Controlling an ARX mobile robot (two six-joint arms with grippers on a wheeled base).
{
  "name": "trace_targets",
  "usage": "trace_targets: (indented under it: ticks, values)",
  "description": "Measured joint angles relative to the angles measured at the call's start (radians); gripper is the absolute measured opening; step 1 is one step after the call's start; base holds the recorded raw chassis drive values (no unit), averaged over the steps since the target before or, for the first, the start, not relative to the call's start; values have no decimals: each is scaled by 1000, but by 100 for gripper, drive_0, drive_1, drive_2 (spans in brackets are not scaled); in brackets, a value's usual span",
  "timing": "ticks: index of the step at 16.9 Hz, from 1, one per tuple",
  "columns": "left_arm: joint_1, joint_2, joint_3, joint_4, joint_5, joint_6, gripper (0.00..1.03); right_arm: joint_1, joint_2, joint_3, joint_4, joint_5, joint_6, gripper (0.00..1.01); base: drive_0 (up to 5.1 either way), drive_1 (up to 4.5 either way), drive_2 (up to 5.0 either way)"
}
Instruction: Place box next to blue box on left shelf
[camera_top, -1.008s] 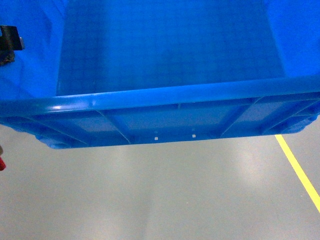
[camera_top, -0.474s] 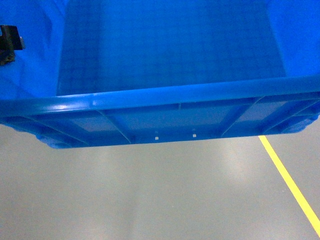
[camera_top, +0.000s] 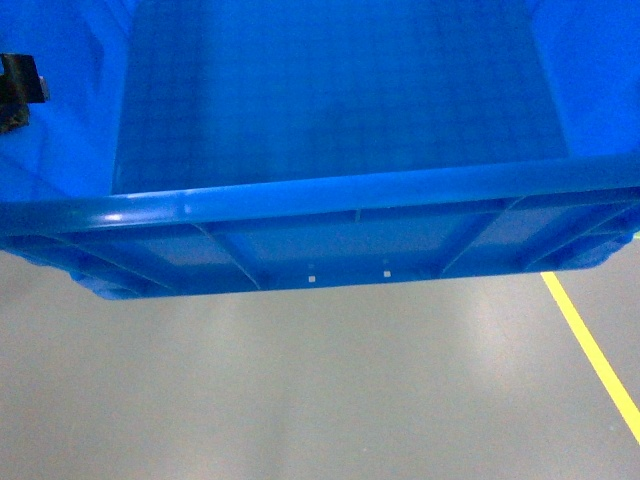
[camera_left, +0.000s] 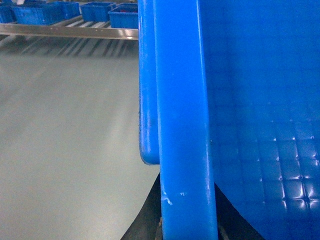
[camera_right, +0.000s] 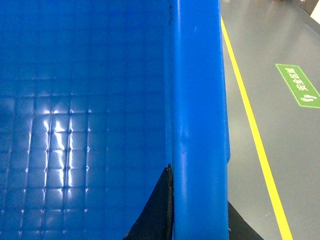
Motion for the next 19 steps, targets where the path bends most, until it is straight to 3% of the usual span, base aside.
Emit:
trace_targets:
  ticks: [19]
  values:
    - [0, 0, 0, -6, 1, 0, 6, 0, -1, 0, -6, 2, -1, 8, -5, 428, -438]
